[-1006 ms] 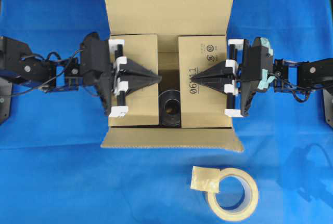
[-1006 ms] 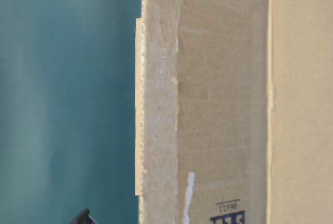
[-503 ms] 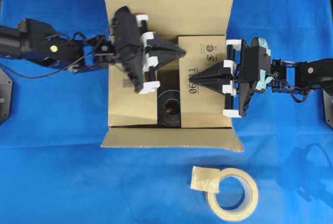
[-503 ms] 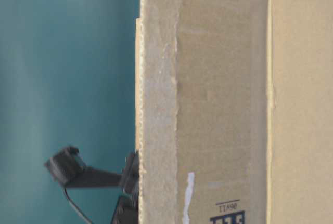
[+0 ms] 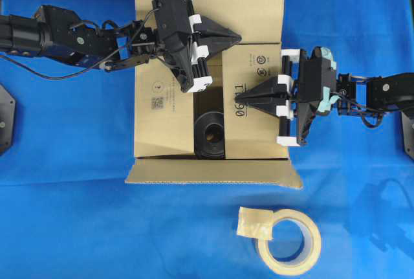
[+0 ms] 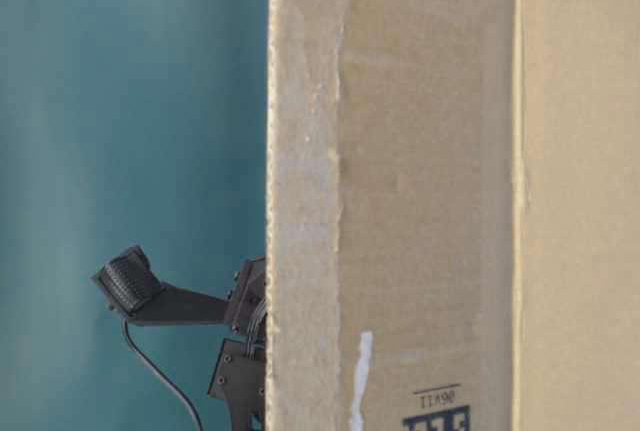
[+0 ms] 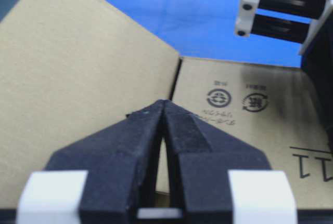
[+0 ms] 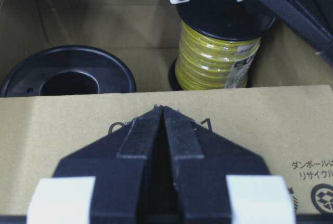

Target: Close the cardboard box.

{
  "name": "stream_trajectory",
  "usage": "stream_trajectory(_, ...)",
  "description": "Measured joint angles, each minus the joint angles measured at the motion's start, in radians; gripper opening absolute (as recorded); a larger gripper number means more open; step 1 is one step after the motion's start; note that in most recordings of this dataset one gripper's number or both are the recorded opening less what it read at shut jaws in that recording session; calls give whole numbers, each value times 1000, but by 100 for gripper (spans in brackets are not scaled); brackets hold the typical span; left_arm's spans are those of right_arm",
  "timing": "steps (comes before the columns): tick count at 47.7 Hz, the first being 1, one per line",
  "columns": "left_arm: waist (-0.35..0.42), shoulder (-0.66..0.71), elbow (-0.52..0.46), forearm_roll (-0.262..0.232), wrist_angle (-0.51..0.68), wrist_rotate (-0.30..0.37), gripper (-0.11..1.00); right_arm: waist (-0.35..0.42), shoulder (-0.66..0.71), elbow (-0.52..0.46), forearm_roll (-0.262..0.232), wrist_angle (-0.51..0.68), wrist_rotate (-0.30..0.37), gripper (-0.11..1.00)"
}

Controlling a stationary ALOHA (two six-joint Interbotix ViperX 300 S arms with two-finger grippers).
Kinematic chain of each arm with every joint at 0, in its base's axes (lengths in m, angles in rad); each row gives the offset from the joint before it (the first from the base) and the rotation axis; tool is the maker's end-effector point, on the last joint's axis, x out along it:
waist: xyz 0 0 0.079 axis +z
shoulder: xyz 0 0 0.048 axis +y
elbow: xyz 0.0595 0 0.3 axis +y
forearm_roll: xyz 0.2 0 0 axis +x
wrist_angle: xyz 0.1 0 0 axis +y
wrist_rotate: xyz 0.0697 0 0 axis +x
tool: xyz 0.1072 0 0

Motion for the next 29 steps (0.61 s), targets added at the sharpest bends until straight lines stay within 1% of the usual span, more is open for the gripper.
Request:
stream_trajectory(16,-14,57,0,2,-6,-11,0,0,2,0,0,2,2,0)
stream_trajectory(29,-6,58,2,0,-9,-11,0,6,2,-2,0,3,0,0)
